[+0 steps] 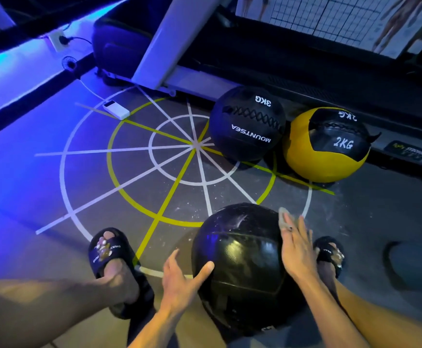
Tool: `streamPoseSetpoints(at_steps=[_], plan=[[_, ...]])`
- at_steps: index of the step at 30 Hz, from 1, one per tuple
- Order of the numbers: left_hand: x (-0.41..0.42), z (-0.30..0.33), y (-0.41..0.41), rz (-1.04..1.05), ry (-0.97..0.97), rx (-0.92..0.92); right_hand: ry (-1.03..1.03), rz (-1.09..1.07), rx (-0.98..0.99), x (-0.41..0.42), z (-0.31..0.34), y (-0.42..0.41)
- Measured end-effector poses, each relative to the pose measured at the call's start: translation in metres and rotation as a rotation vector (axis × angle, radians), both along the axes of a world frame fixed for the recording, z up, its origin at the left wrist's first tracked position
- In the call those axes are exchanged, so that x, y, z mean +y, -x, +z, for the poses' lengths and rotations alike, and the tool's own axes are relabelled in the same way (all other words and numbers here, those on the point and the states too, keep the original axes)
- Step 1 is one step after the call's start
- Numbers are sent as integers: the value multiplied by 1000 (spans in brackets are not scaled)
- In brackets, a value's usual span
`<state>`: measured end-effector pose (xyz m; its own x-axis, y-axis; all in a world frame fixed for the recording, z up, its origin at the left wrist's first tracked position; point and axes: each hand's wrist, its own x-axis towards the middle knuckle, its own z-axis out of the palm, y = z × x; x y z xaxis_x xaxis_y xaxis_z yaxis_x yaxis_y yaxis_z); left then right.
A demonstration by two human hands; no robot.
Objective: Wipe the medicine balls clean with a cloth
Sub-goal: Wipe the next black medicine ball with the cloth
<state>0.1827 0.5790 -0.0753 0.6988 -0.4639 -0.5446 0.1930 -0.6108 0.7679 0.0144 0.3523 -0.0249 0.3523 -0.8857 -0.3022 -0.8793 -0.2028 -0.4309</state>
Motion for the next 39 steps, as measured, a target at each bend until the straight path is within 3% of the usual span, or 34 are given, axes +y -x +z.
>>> streamPoseSetpoints(at_steps=[4, 6, 9, 13, 17, 20, 22, 24, 28, 30, 32, 39], plan=[[-4, 4, 19, 35, 28, 698, -41, -70, -97, -7, -19, 28], [-3, -7, 24, 92, 69, 824, -27, -71, -141, -1, -15, 24], [0, -19, 20, 162, 126, 840, 1, -84, -138, 6, -10, 14], [0, 0, 10, 84, 272, 702, -24, -96, -255, 3, -6, 13], [8, 27, -37, 28, 291, 278, -167, -228, -494, 31, -17, 8], [23, 40, -67, -84, -3, -113, -335, -366, -613, 74, -33, -15], [30, 55, -71, -139, -196, -227, -400, -410, -658, 97, -37, -32], [29, 66, -71, -154, -267, -229, -400, -377, -690, 104, -38, -43], [27, 70, -84, -149, -216, -223, -440, -336, -607, 95, -36, -48], [26, 68, -78, -179, -152, -380, -384, -295, -490, 95, -40, -48], [24, 66, -69, -264, -81, -452, -222, -367, -512, 99, -38, -50], [29, 56, -77, -272, -108, -355, -266, -240, -465, 102, -43, -52]])
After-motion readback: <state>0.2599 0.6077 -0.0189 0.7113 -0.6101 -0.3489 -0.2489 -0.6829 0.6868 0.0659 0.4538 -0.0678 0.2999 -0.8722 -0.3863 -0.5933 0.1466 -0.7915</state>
